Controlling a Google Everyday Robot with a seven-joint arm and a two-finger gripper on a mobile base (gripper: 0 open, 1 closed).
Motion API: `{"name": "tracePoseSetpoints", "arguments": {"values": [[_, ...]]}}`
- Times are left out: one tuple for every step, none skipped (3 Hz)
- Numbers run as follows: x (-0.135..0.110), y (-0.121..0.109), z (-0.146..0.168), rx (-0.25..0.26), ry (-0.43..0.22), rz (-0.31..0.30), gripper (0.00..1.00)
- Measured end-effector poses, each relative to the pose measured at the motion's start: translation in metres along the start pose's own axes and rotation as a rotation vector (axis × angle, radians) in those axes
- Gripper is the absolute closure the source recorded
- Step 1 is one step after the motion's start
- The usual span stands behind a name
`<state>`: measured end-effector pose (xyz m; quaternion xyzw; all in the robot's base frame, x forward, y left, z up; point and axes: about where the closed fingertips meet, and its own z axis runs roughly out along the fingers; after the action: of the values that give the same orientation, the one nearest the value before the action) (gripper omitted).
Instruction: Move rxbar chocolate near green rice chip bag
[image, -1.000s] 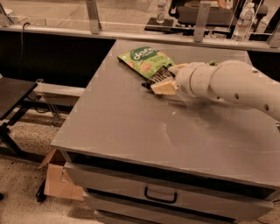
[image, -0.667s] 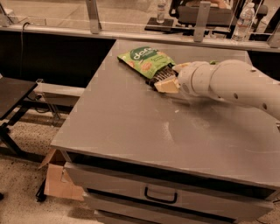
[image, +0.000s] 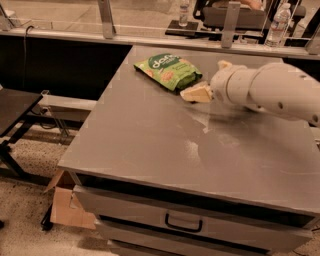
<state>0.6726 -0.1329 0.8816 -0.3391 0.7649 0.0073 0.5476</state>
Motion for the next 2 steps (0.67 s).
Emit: {"name": "tracePoseSetpoints", "arguments": {"values": [[-0.012, -0.013, -0.015, 0.016, -0.020, 0.002, 0.00], [-0.040, -0.035, -0.043, 0.055, -0.089, -0.011, 0.00]]}}
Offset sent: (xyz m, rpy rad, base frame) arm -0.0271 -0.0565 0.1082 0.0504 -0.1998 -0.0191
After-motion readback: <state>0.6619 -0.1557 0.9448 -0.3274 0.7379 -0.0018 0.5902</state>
